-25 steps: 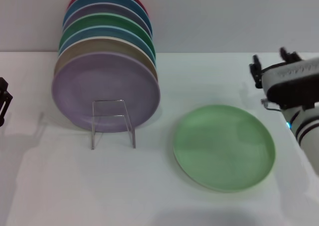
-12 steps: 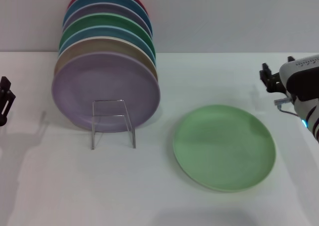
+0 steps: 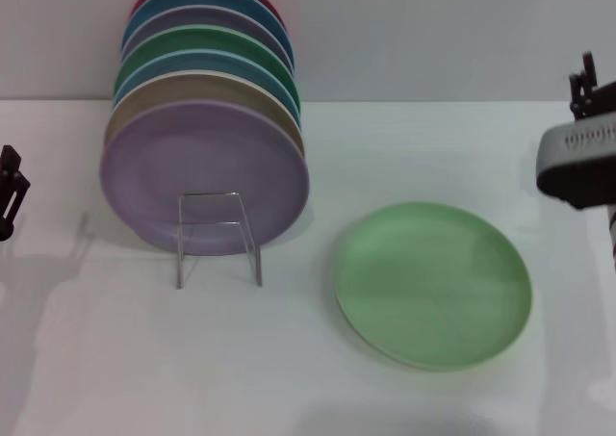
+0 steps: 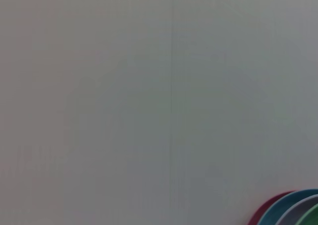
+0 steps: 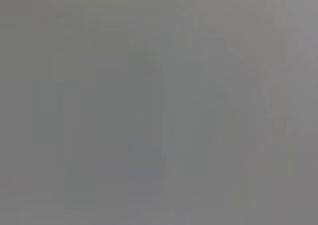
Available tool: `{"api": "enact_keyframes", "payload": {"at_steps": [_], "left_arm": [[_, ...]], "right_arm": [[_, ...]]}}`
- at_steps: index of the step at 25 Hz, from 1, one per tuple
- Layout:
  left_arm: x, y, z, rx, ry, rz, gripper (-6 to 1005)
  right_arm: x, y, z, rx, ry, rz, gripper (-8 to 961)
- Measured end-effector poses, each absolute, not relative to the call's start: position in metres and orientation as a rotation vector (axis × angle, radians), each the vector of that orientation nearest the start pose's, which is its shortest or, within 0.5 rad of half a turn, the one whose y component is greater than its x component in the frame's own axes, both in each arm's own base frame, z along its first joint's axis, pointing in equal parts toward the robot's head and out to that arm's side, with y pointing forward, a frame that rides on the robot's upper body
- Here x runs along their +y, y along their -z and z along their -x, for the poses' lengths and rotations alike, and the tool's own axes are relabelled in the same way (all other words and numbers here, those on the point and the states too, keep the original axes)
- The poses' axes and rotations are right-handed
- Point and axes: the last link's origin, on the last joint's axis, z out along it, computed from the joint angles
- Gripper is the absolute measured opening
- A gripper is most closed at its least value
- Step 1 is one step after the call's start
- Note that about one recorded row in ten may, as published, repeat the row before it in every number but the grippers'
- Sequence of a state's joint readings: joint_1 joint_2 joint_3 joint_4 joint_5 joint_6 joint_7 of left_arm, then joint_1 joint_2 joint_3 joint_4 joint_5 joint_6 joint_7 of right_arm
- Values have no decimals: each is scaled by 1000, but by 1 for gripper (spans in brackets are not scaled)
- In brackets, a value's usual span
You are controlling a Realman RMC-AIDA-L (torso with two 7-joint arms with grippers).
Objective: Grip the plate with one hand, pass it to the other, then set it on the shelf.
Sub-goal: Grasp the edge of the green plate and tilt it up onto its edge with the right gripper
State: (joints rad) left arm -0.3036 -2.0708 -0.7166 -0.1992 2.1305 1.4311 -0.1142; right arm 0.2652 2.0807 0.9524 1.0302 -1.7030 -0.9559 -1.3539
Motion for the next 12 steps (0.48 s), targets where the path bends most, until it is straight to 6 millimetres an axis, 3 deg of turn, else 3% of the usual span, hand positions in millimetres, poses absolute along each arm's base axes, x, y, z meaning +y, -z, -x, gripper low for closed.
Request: {"api": "enact_keyframes", "payload": {"at_steps": [3, 6, 12], "left_arm": [[284, -8, 335, -435, 807, 1448, 837], [284, -8, 335, -435, 809, 1448, 838], [286, -8, 333, -434, 816, 1449, 838]], "right_arm": [[346, 5, -228, 230, -355, 1361, 602], [351, 10, -229, 315, -483, 1417, 603], [376, 18, -230, 540, -471, 1623, 603]]}}
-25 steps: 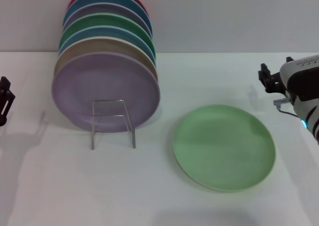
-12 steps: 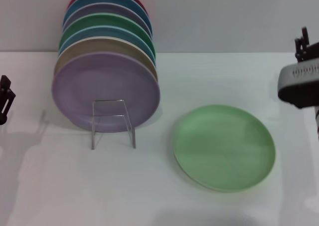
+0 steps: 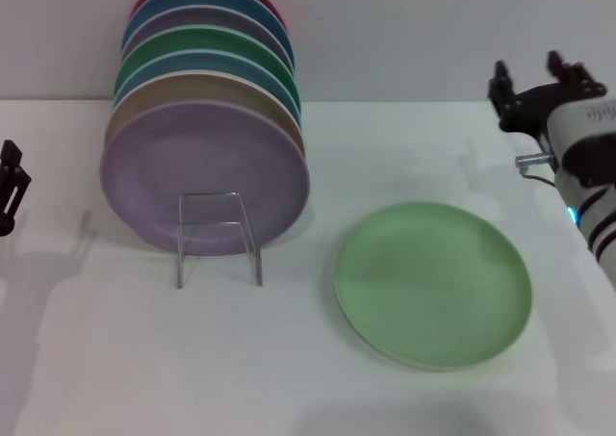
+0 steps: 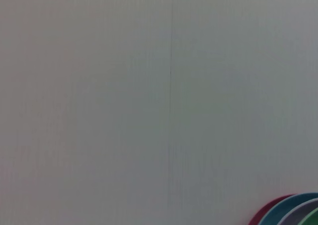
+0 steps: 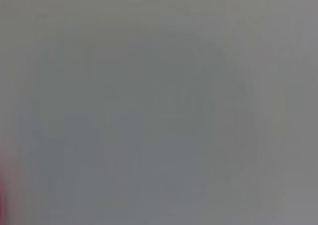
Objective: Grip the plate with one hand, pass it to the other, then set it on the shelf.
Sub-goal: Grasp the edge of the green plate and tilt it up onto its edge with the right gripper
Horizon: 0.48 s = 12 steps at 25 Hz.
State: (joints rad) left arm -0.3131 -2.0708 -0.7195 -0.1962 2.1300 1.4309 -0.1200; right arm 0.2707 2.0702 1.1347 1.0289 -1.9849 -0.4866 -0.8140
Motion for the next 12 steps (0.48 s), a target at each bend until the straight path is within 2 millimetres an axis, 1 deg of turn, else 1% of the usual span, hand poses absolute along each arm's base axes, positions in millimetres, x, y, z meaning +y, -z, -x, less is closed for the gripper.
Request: {"api": "enact_keyframes", "payload": {"at_steps": [1, 4, 5, 6, 10, 12], "left_arm": [[286, -8, 333, -434, 817, 1450, 838], [286, -8, 333, -436, 820, 1451, 838], [286, -8, 333, -436, 820, 1451, 838], [287, -7, 332, -436, 822, 1452, 837], [287, -6, 331, -437, 827, 1454, 837], [287, -6, 331, -437, 828, 1455, 837]], "right_arm": [[376, 18, -230, 540, -471, 1623, 603], [382, 12, -229, 620, -461, 1715, 603], [383, 9, -233, 680, -443, 1780, 603], [383, 9, -233, 680, -443, 1780, 603], [384, 0, -242, 819, -417, 1894, 603], [384, -8, -247, 886, -412, 1937, 602]]}}
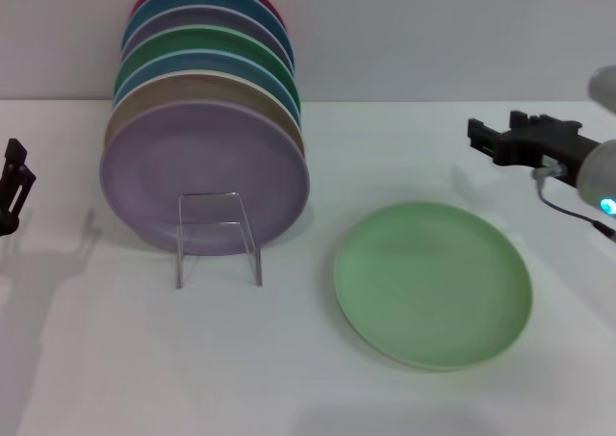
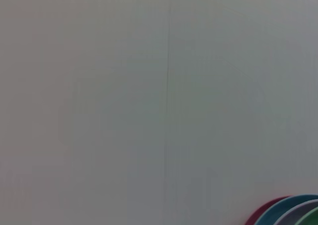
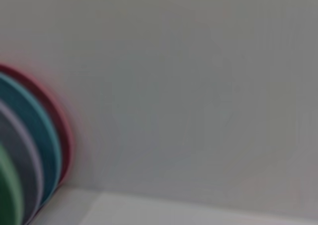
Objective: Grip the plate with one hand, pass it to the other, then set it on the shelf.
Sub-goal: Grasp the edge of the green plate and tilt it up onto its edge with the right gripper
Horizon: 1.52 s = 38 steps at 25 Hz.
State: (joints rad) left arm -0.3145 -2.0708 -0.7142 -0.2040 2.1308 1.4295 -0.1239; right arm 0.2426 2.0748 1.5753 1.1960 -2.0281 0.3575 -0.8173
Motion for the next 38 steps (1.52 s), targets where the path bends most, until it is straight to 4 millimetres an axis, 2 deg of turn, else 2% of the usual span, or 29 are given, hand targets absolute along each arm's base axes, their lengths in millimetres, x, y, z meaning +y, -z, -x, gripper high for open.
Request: {"api": "enact_keyframes", "payload": {"at_steps": [5, 10, 13, 21, 26, 38], "left_arm": [[286, -6, 330, -439, 831, 1455, 837], [285, -5, 330, -439, 836, 1452, 837], [285, -5, 329, -441, 845, 1450, 837], [284, -4, 328, -444, 849, 1448, 836], [284, -4, 329, -445, 848, 1447, 836], [284, -4, 328, -445, 850, 1447, 835]], "right_arm": [[375, -27, -251, 1028, -393, 2059, 602], [367, -46, -250, 1156, -301, 2133, 602], [358, -53, -248, 1301, -240, 2184, 602], [354, -70, -256, 1487, -101, 2148, 602], [360, -65, -267, 1557, -13, 2150, 594], [368, -51, -270, 1584, 59, 2168, 577]]}}
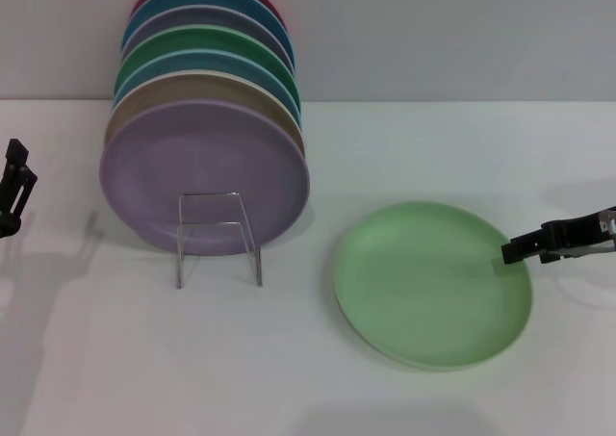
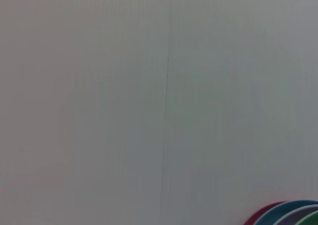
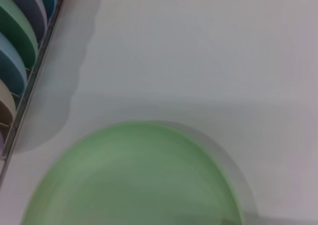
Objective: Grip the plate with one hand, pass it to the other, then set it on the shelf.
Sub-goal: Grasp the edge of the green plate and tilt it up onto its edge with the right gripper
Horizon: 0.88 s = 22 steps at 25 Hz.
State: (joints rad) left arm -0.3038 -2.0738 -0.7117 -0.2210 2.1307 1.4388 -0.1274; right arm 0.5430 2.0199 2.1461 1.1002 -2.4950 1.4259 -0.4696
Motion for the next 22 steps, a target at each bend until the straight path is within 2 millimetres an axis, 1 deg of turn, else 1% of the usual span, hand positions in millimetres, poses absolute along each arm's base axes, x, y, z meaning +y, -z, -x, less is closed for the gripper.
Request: {"api": "enact_keyframes", "payload": {"at_steps": [7, 22], "left_arm": [[284, -4, 328, -444, 851, 1447, 835], [285, -6, 328, -439, 852, 1447, 834]], "right_arm": [[369, -43, -276, 1612, 74, 2154, 568], [375, -27, -277, 1630, 99, 2165, 546]]}}
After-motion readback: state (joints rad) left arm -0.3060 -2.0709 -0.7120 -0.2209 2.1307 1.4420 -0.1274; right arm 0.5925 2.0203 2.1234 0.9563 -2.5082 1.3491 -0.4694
